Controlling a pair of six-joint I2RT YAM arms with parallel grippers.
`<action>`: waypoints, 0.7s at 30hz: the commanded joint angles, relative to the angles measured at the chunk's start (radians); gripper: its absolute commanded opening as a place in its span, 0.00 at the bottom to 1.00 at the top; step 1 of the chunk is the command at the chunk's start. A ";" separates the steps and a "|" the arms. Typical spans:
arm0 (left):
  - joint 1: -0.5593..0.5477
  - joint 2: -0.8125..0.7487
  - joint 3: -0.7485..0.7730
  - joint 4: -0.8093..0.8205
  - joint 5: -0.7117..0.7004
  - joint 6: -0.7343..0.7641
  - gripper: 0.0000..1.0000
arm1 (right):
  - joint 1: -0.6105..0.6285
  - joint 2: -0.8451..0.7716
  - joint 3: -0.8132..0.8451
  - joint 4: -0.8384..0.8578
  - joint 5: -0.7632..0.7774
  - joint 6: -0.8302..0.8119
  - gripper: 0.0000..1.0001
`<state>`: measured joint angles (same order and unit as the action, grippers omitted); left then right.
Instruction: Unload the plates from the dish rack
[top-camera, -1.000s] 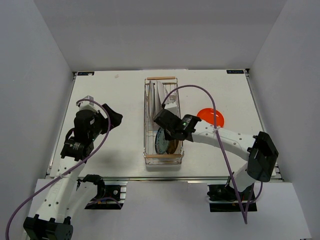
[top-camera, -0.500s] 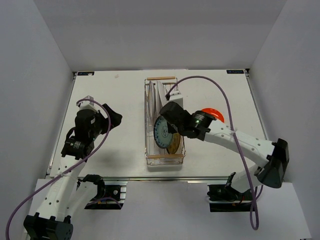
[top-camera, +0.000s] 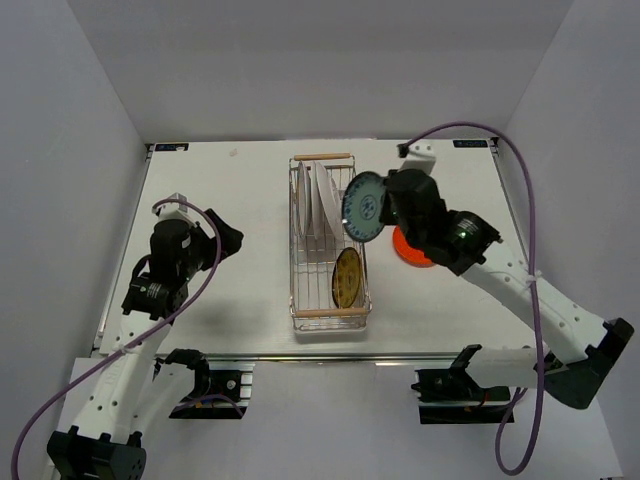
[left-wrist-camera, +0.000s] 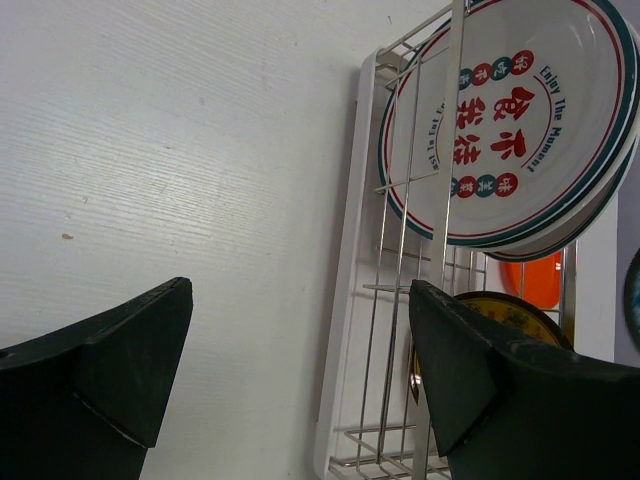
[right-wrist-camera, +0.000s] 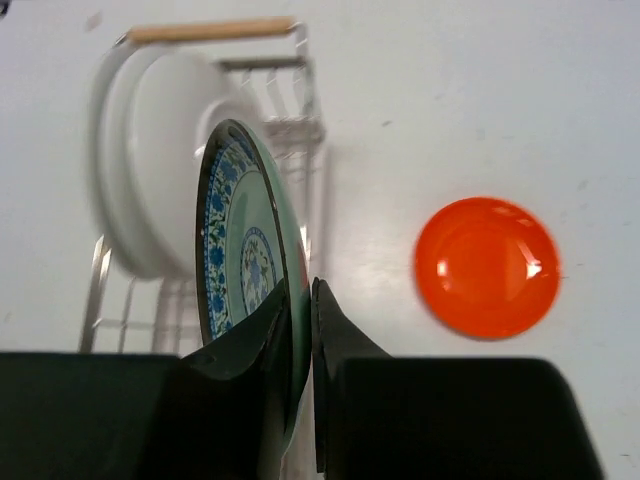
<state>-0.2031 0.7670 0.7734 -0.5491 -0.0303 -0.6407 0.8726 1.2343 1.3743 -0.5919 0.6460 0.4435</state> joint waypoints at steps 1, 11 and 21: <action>-0.004 -0.018 0.046 -0.014 -0.016 0.006 0.98 | -0.131 -0.082 -0.035 0.113 0.052 -0.060 0.00; -0.004 -0.006 0.040 0.009 -0.008 0.030 0.98 | -0.558 0.007 -0.136 0.155 -0.224 -0.080 0.00; -0.004 0.006 0.049 0.012 0.027 0.056 0.98 | -0.819 0.073 -0.363 0.326 -0.537 -0.023 0.00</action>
<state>-0.2031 0.7746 0.7914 -0.5503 -0.0185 -0.6022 0.0872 1.2926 1.0290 -0.3901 0.2478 0.4084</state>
